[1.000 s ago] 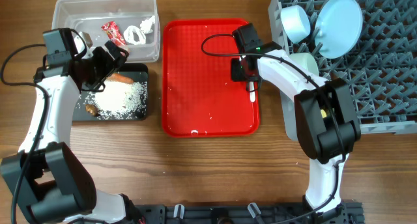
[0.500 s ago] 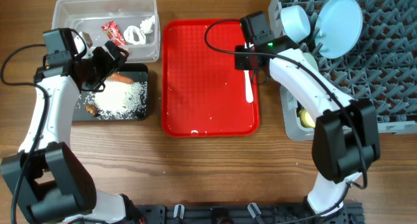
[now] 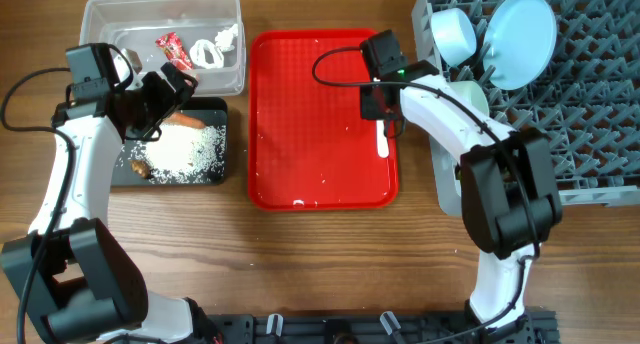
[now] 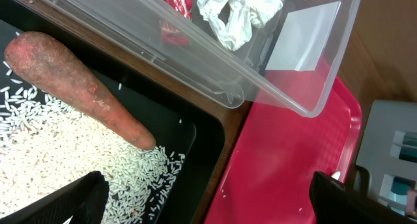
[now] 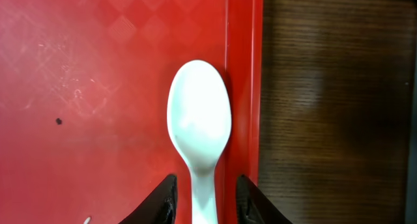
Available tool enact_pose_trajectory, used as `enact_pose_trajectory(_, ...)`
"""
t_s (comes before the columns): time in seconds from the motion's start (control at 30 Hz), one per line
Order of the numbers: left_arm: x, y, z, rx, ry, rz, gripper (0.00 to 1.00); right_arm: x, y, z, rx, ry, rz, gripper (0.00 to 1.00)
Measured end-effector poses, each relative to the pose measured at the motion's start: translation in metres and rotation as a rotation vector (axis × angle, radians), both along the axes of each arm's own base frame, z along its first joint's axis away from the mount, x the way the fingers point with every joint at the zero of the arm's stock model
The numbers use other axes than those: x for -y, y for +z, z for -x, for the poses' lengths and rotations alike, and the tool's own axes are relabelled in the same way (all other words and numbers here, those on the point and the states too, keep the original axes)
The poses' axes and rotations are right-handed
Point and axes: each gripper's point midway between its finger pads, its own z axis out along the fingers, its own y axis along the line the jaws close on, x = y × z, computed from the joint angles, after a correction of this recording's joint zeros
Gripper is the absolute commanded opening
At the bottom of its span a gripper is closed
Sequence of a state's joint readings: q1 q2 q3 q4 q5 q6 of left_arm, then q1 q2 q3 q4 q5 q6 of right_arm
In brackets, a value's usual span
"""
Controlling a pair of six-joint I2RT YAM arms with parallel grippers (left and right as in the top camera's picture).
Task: Sort waste into correct bins and load items into the dishwasher rack
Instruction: 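Reach the right gripper to the white spoon on the red tray and grasp it, then carry the white spoon with the right gripper into the rack and release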
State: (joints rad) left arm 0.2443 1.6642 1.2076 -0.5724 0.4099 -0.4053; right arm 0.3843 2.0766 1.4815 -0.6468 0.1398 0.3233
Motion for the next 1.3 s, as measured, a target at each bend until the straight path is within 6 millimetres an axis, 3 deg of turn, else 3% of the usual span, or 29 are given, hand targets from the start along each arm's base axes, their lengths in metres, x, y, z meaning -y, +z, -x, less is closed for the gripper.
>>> enact_pose_trajectory(0.17, 0.0, 0.0, 0.0, 0.0, 0.0, 0.0, 1.0, 0.0, -0.021, 0.004, -0.042, 0.003, 0.013, 0.25)
enact_pose_trajectory(0.33, 0.0, 0.0, 0.0, 0.0, 0.0, 0.0, 1.0, 0.001, -0.022, 0.004, -0.045, 0.007, 0.015, 0.18)
enact_pose_trajectory(0.43, 0.0, 0.0, 0.0, 0.0, 0.0, 0.0, 1.0, 0.0, -0.022, 0.004, -0.047, 0.007, 0.008, 0.04)
enact_pose_trajectory(0.73, 0.0, 0.0, 0.0, 0.0, 0.0, 0.0, 1.0, -0.004, -0.022, 0.01, -0.079, 0.022, -0.02, 0.04)
enact_pose_trajectory(0.83, 0.0, 0.0, 0.0, 0.0, 0.0, 0.0, 1.0, -0.004, -0.012, 0.017, -0.097, 0.026, -0.029, 0.04)
enact_pose_trajectory(0.93, 0.0, 0.0, 0.0, 0.0, 0.0, 0.0, 1.0, -0.005, 0.036, 0.017, -0.023, 0.031, -0.063, 0.04)
enact_pose_trajectory(1.0, 0.0, 0.0, 0.0, 0.0, 0.0, 0.0, 1.0, -0.005, 0.087, 0.017, 0.075, 0.04, -0.098, 0.04)
enact_pose_trajectory(1.1, 0.0, 0.0, 0.0, 0.0, 0.0, 0.0, 1.0, 0.011, 0.168, 0.028, 0.237, 0.038, -0.107, 0.04)
enact_pose_trajectory(1.17, 0.0, 0.0, 0.0, 0.0, 0.0, 0.0, 1.0, 0.043, 0.22, 0.039, 0.35, -0.025, -0.069, 0.04)
enact_pose_trajectory(1.2, 0.0, 0.0, 0.0, 0.0, 0.0, 0.0, 1.0, 0.061, 0.233, 0.046, 0.373, -0.072, -0.041, 0.04)
enact_pose_trajectory(1.3, 0.0, 0.0, 0.0, 0.0, 0.0, 0.0, 1.0, 0.129, 0.245, 0.069, 0.371, -0.314, 0.05, 0.04)
